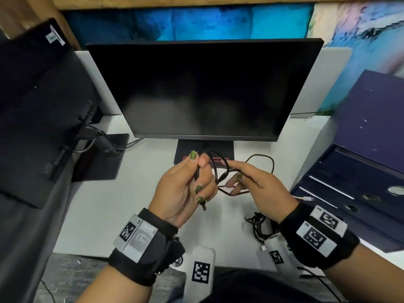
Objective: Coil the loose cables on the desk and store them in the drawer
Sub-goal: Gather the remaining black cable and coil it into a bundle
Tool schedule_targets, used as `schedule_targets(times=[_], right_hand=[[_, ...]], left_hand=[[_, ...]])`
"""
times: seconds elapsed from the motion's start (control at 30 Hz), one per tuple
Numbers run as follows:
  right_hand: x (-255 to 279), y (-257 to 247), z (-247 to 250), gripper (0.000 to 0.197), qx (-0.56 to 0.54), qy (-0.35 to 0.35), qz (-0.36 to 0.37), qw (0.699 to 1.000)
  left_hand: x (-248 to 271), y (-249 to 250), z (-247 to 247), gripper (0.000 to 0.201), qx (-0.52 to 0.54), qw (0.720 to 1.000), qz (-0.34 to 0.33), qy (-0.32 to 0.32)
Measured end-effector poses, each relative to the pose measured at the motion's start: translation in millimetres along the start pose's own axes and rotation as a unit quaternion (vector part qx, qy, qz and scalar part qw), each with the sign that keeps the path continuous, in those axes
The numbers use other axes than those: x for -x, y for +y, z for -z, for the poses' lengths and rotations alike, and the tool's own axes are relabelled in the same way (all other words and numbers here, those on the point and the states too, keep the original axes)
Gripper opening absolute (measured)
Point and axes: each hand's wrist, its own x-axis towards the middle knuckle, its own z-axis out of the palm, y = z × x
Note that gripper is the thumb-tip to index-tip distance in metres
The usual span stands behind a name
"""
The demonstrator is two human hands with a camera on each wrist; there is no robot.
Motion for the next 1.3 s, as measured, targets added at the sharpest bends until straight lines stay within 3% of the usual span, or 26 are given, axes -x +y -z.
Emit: schedule_targets(times=[0.2,0.3,0.33,0.4,0.43,0.5,0.57,0.67,0.8,0.93,1.0,1.07,1.17,1.23,1.3], right_hand=[[-9.1,-8.4,6.2,0.037,-0.137,0.057,-0.051,0.988],[-12.9,-13.9,12.6,0.030,-0.149,0.085,-0.063,0.983],[-12.0,-15.6,13.4,0.030,-0.160,0.100,-0.069,0.980],[-7.2,-17.2,13.3,0.029,-0.189,0.128,-0.080,0.970],[-4.5,-16.7,12.4,0.028,-0.196,0.143,-0.084,0.967],[-0.2,-15.0,10.2,0.029,-0.190,0.175,-0.092,0.962],[1.5,-14.4,12.8,0.030,-0.187,0.211,-0.099,0.954],[1.3,-19.2,18.6,0.027,-0.206,0.257,-0.102,0.939],[-3.5,-20.0,17.8,0.027,-0.207,0.275,-0.104,0.933],[-6.8,-4.1,11.9,0.027,-0.176,0.280,-0.120,0.936],[-5.7,7.1,8.1,0.026,-0.094,0.247,-0.135,0.955],[-5.1,12.7,4.0,0.029,-0.037,0.196,-0.161,0.967],[-5.1,16.1,-1.9,0.047,0.067,0.136,-0.189,0.970],[-4.6,16.6,-5.3,0.052,0.178,0.169,-0.139,0.959],[-2.1,13.9,-6.9,0.043,0.218,0.228,-0.051,0.948]], left_hand=[[-13.9,38.5,42.6,0.027,-0.066,0.997,0.000,0.039],[-18.9,60.5,66.0,0.030,-0.208,0.975,-0.008,0.082],[-19.9,69.2,72.8,0.030,-0.312,0.946,-0.020,0.090],[-21.4,86.0,84.0,0.032,-0.544,0.834,-0.042,0.086],[-22.2,93.6,89.4,0.033,-0.625,0.773,-0.048,0.093],[-23.5,107.5,98.0,0.033,-0.710,0.685,-0.069,0.145],[-25.9,119.7,106.2,0.032,-0.738,0.632,-0.091,0.216],[-29.8,138.0,121.0,0.034,-0.737,0.596,-0.113,0.297],[-36.4,148.7,128.0,0.031,-0.710,0.601,-0.133,0.342],[-36.8,129.9,118.9,0.034,-0.679,0.661,-0.132,0.290],[-33.5,117.2,111.7,0.033,-0.664,0.690,-0.127,0.258],[-30.7,106.1,104.9,0.032,-0.663,0.702,-0.120,0.233],[-31.9,88.6,94.9,0.031,-0.650,0.717,-0.111,0.227],[-33.0,77.0,86.3,0.031,-0.634,0.730,-0.108,0.230],[-33.4,67.2,78.5,0.031,-0.627,0.739,-0.102,0.226]])
